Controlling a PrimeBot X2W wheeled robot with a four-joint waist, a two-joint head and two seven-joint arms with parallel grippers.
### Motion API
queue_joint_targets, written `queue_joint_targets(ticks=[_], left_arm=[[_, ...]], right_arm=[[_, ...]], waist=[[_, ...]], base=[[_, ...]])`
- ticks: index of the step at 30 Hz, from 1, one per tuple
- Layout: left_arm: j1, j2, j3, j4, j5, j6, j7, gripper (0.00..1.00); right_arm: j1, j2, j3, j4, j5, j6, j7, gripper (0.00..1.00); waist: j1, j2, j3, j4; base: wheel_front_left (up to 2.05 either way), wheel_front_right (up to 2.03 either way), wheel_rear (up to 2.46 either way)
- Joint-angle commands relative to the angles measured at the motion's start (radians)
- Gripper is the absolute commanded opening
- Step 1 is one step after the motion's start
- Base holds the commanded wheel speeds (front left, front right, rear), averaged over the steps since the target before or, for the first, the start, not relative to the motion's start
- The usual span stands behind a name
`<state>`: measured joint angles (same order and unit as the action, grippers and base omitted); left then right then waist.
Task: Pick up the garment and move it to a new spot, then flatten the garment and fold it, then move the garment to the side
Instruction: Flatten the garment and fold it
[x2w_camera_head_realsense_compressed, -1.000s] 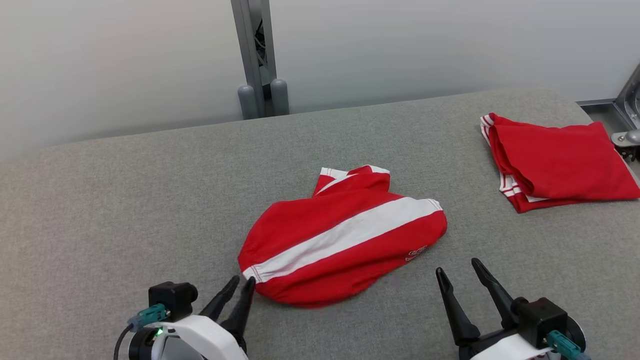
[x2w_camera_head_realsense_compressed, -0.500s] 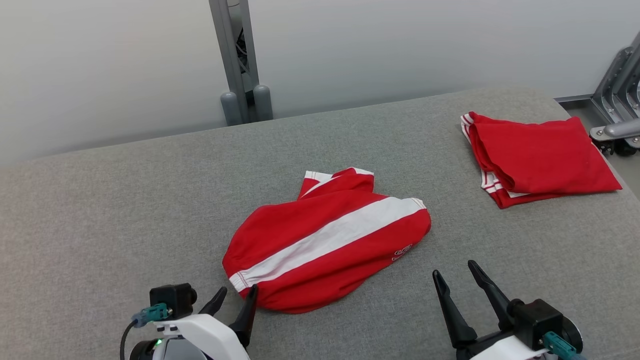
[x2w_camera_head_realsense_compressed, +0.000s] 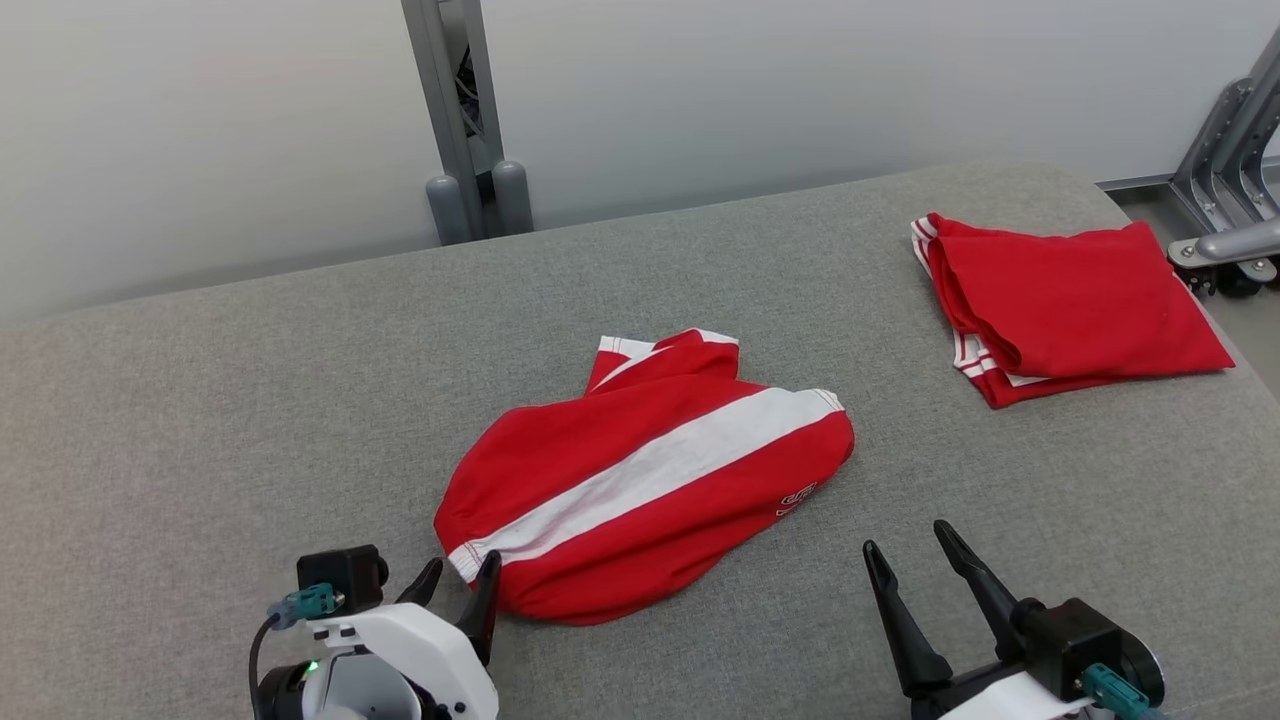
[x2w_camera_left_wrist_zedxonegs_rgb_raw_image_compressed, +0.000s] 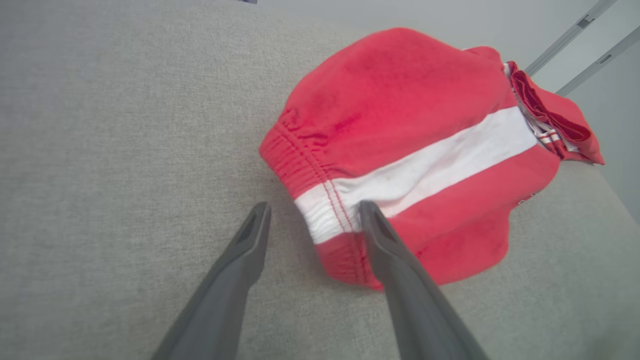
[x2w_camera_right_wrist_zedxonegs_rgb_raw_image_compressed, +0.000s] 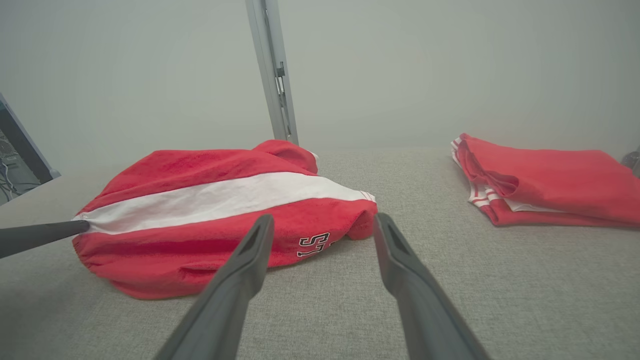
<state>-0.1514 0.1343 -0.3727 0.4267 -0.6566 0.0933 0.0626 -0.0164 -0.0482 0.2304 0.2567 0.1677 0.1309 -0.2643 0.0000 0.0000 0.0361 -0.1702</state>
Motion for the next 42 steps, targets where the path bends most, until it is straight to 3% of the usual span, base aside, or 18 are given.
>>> queue_joint_targets(ticks=[1,4,5,6,7,17,21,25,35,36,37,38,40,41,42], left_arm=[[-0.016,0.0,0.0,0.006,-0.002,-0.002,-0.002,0.91],[-0.029,-0.006,-0.003,0.028,-0.007,-0.012,-0.009,0.86],[-0.034,-0.007,-0.004,0.035,-0.008,-0.014,-0.012,0.67],[-0.039,-0.008,-0.006,0.042,-0.004,-0.014,-0.017,0.39],[-0.043,-0.009,-0.008,0.046,-0.003,-0.017,-0.021,0.0],[-0.002,0.035,-0.029,-0.029,0.039,-0.027,-0.075,0.0],[0.033,0.076,-0.04,-0.1,0.062,-0.024,-0.073,0.0],[0.055,0.114,-0.049,-0.173,0.07,-0.031,-0.054,0.0],[0.046,0.121,-0.057,-0.225,0.075,-0.011,-0.039,0.0],[0.047,0.12,-0.058,-0.227,0.075,-0.012,-0.04,0.0],[0.047,0.119,-0.059,-0.228,0.075,-0.011,-0.042,0.0],[0.047,0.119,-0.059,-0.228,0.075,-0.011,-0.042,0.0],[0.046,0.116,-0.062,-0.228,0.074,-0.009,-0.044,0.0],[0.046,0.115,-0.063,-0.228,0.073,-0.008,-0.045,0.0],[0.045,0.114,-0.063,-0.227,0.071,-0.008,-0.045,0.0]], right_arm=[[-0.006,-0.005,-0.001,0.0,-0.003,0.0,0.0,1.0],[-0.009,-0.005,0.002,0.001,-0.007,0.0,0.0,1.0],[-0.009,-0.005,0.003,0.001,-0.009,0.0,0.0,1.0],[-0.01,-0.005,0.003,0.001,-0.011,0.0,0.0,1.0],[-0.011,-0.005,0.002,0.001,-0.013,0.0,0.0,1.0],[-0.057,-0.005,-0.017,0.023,0.01,0.0,0.0,1.0],[-0.136,-0.006,-0.01,0.163,0.051,0.0,0.001,1.0],[-0.312,-0.01,0.002,0.366,0.129,0.0,0.103,1.0],[-0.529,-0.032,0.046,0.568,0.23,0.0,0.299,1.0],[-0.535,-0.031,0.052,0.579,0.238,0.0,0.311,0.95],[-0.541,-0.028,0.06,0.587,0.246,0.0,0.32,0.8],[-0.541,-0.028,0.06,0.587,0.246,0.0,0.32,0.8],[-0.549,-0.026,0.073,0.599,0.262,0.0,0.334,0.4],[-0.553,-0.026,0.079,0.603,0.27,0.0,0.333,0.0],[-0.555,-0.025,0.086,0.605,0.277,0.0,0.331,0.0]], waist=[[0.0,0.0,0.001,0.0],[0.0,0.0,0.003,-0.002],[0.0,0.0,0.004,-0.002],[0.0,0.0,0.005,-0.002],[0.0,0.0,0.006,-0.001],[0.0,0.0,0.024,0.033],[0.0,0.0,0.041,0.062],[0.0,0.0,0.072,0.104],[0.0,0.0,0.106,0.144],[0.0,0.0,0.108,0.144],[0.0,0.0,0.109,0.144],[0.0,0.0,0.109,0.144],[0.0,0.0,0.111,0.144],[0.0,0.0,0.111,0.144],[0.0,0.0,0.11,0.143]], base=[[0.0,0.0,0.0],[0.0,0.0,0.0],[0.0,0.0,0.0],[0.0,0.0,0.0],[0.0,0.0,0.0],[0.0,0.0,0.0],[0.0,0.0,0.0],[0.0,0.0,0.0],[0.0,0.0,0.0],[0.0,0.0,0.0],[0.0,0.0,0.0],[0.0,0.0,0.0],[0.0,0.0,0.0],[0.0,0.0,0.0],[0.0,0.0,0.0]])
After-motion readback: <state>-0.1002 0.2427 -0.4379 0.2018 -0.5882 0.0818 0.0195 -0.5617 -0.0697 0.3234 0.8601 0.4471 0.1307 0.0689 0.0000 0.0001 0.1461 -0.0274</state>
